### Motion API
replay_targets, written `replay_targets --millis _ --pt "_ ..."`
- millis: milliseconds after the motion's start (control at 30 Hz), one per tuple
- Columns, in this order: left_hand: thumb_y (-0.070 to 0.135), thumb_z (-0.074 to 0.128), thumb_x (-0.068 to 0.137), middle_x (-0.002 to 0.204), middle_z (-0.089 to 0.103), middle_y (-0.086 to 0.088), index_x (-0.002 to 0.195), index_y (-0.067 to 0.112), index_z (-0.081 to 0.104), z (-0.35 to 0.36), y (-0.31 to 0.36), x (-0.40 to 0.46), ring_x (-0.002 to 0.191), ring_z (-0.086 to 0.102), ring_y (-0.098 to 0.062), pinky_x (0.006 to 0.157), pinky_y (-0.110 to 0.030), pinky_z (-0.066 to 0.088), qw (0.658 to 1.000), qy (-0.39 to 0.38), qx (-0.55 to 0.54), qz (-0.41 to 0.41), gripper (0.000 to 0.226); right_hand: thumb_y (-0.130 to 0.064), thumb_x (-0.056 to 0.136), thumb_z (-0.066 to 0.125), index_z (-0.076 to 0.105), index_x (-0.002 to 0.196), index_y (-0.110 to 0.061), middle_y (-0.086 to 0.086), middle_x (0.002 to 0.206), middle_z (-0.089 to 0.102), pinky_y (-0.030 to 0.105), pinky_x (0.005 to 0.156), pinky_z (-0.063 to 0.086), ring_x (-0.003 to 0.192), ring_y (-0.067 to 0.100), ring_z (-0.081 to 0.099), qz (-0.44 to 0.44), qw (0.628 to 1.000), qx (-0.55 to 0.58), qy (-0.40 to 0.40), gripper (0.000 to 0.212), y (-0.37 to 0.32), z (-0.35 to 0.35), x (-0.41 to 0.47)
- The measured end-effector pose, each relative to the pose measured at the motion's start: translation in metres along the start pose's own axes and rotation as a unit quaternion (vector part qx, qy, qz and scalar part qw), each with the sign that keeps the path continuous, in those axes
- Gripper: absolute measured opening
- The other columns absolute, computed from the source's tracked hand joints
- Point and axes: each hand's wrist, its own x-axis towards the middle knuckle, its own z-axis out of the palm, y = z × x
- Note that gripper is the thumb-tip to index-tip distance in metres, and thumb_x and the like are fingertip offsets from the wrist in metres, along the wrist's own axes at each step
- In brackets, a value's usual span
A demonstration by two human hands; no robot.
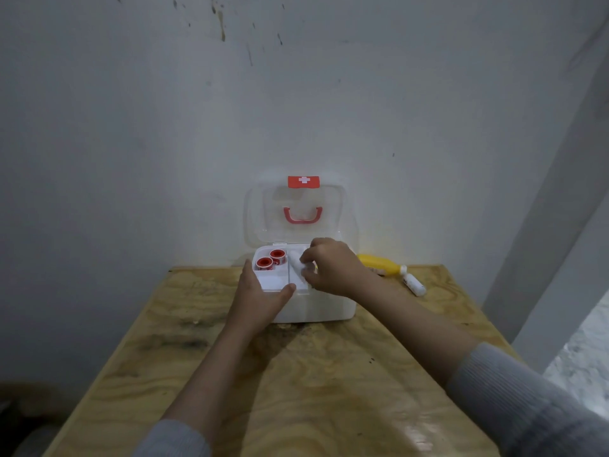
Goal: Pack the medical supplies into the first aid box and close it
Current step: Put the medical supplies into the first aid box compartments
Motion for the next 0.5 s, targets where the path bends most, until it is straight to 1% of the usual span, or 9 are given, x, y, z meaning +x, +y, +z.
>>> replay_targets --millis 67,133,167,233,300,333,400,500 --pt "0.047 0.079 0.067 0.143 0.04 0.001 0.142 0.03 0.022 0.0 0.0 -0.001 0.121 0.047 -0.02 0.091 -0.035 0.05 1.0 -0.004 -0.003 0.004 0.095 -0.032 0.086 0.058 0.07 0.105 -0.013 0.007 0.103 0.068 0.03 0.075 0.037 0.095 0.023 0.058 -0.006 0.999 -0.042 -0.007 0.03 0.0 0.006 0.002" --pt "0.05 0.078 0.066 0.142 0.041 0.002 0.141 0.03 0.024 -0.001 0.0 -0.001 0.119 0.047 -0.018 0.092 -0.037 0.051 1.0 -0.009 -0.012 0.012 0.096 -0.037 0.085 0.06 0.068 0.111 -0.017 0.004 0.108 0.068 0.033 0.082 0.041 0.1 0.022 0.057 0.002 1.0 -0.016 0.009 0.033 0.004 0.008 0.001" --pt "0.05 0.079 0.066 0.142 0.041 0.002 0.141 0.029 0.024 -0.001 0.0 -0.001 0.118 0.047 -0.018 0.092 -0.037 0.05 1.0 -0.01 -0.016 0.014 0.096 -0.037 0.085 0.061 0.068 0.11 -0.017 0.004 0.107 0.068 0.035 0.084 0.043 0.1 0.022 0.057 0.008 0.999 0.013 0.035 0.032 0.008 0.007 -0.002" --pt "0.05 0.078 0.066 0.143 0.04 0.002 0.142 0.028 0.023 -0.002 0.0 -0.001 0.121 0.046 -0.018 0.094 -0.037 0.049 1.0 -0.014 -0.014 0.01 0.097 -0.033 0.084 0.062 0.071 0.101 -0.017 0.003 0.098 0.069 0.036 0.078 0.048 0.091 0.02 0.059 0.028 0.992 0.064 0.108 0.026 0.022 0.007 -0.012" --pt "0.055 0.076 0.063 0.145 0.038 0.002 0.144 0.028 0.021 -0.002 -0.003 0.0 0.125 0.045 -0.02 0.097 -0.04 0.048 1.0 -0.018 -0.013 0.006 0.102 -0.025 0.081 0.065 0.072 0.091 -0.014 0.004 0.087 0.068 0.032 0.07 0.048 0.081 0.019 0.061 0.068 0.977 0.099 0.177 0.017 0.045 0.01 -0.028" --pt "0.058 0.075 0.061 0.146 0.037 0.003 0.145 0.028 0.019 -0.002 -0.003 -0.001 0.127 0.044 -0.02 0.099 -0.042 0.047 1.0 -0.019 -0.01 0.002 0.105 -0.021 0.081 0.066 0.072 0.088 -0.012 0.005 0.084 0.068 0.03 0.067 0.047 0.077 0.02 0.061 0.102 0.968 0.104 0.206 0.013 0.06 0.013 -0.036" --pt "0.064 0.072 0.056 0.149 0.035 0.004 0.146 0.029 0.017 -0.003 -0.003 0.0 0.129 0.042 -0.02 0.1 -0.044 0.046 1.0 -0.017 -0.006 -0.008 0.111 -0.015 0.08 0.065 0.071 0.088 -0.01 0.008 0.085 0.067 0.03 0.067 0.047 0.077 0.025 0.063 0.207 0.944 0.096 0.237 0.012 0.092 0.021 -0.056" --pt "0.065 0.072 0.055 0.148 0.036 0.003 0.145 0.03 0.017 -0.002 -0.004 0.0 0.129 0.042 -0.021 0.1 -0.044 0.046 1.0 -0.018 -0.004 -0.012 0.112 -0.019 0.081 0.063 0.065 0.103 -0.009 0.014 0.1 0.062 0.037 0.074 0.047 0.09 0.032 0.06 0.364 0.896 0.085 0.239 0.024 0.131 0.039 -0.086"
